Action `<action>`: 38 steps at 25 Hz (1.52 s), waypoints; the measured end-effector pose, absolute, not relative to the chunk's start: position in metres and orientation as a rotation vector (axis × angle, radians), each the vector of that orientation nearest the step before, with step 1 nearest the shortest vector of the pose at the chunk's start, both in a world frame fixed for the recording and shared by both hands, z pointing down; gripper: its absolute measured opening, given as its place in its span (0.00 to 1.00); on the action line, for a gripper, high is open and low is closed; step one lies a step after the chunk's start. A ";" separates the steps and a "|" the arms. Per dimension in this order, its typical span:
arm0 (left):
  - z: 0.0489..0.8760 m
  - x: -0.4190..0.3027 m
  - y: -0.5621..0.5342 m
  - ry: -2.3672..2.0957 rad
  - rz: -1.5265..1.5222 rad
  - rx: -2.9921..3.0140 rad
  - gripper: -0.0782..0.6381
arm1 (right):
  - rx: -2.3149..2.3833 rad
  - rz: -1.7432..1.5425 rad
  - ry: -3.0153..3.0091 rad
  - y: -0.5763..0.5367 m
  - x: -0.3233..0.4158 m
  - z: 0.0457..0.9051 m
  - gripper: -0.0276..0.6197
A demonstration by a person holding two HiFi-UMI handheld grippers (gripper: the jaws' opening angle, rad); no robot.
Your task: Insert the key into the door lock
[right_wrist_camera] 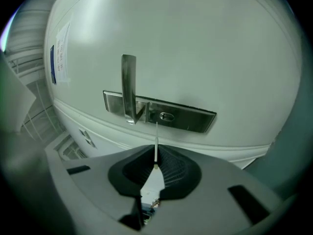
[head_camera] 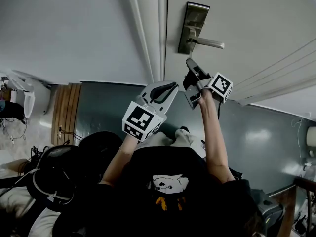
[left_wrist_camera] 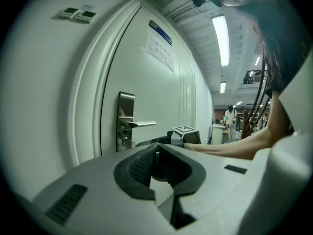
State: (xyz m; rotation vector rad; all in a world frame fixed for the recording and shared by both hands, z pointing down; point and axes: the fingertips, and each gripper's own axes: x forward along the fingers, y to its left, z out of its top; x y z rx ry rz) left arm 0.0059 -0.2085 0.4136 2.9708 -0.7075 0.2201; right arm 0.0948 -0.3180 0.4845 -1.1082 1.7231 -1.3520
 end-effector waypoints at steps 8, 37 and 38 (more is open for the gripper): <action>0.423 0.011 -0.200 -0.639 0.235 3.002 0.14 | -1.054 -1.348 1.705 -0.340 0.102 0.494 0.07; 0.429 0.008 -0.200 -0.648 0.260 2.987 0.14 | -0.874 -1.404 1.659 -0.364 0.098 0.492 0.07; 0.429 0.009 -0.201 -0.646 0.261 2.985 0.14 | -0.872 -1.410 1.658 -0.364 0.098 0.493 0.07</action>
